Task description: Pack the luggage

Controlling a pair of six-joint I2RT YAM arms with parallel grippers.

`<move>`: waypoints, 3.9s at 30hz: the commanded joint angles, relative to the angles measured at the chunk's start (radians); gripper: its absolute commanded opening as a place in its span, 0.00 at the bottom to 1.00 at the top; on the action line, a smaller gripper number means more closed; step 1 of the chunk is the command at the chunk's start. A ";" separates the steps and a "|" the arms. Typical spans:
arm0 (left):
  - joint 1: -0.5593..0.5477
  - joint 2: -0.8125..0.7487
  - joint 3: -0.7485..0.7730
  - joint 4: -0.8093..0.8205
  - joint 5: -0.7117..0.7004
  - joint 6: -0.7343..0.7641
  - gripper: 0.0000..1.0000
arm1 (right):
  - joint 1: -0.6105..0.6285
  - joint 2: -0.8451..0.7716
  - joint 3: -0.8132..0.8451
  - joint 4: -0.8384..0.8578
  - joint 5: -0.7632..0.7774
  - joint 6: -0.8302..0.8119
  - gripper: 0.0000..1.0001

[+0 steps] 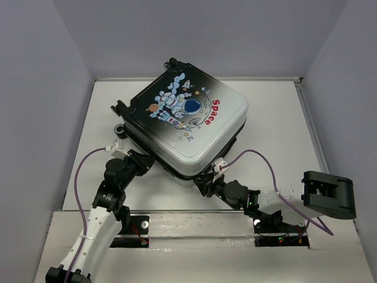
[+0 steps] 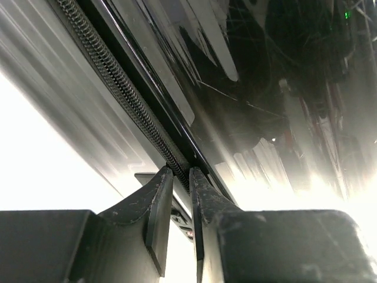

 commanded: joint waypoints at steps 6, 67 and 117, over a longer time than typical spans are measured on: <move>-0.135 0.006 -0.046 0.034 -0.105 -0.058 0.24 | 0.009 0.052 0.099 0.366 0.137 -0.021 0.22; -0.509 0.198 0.017 0.298 -0.231 -0.170 0.18 | 0.147 -0.158 0.192 -0.443 -0.016 0.136 0.07; 0.348 1.077 1.020 0.029 0.229 0.137 0.99 | 0.242 -0.113 0.260 -0.514 0.150 0.367 0.07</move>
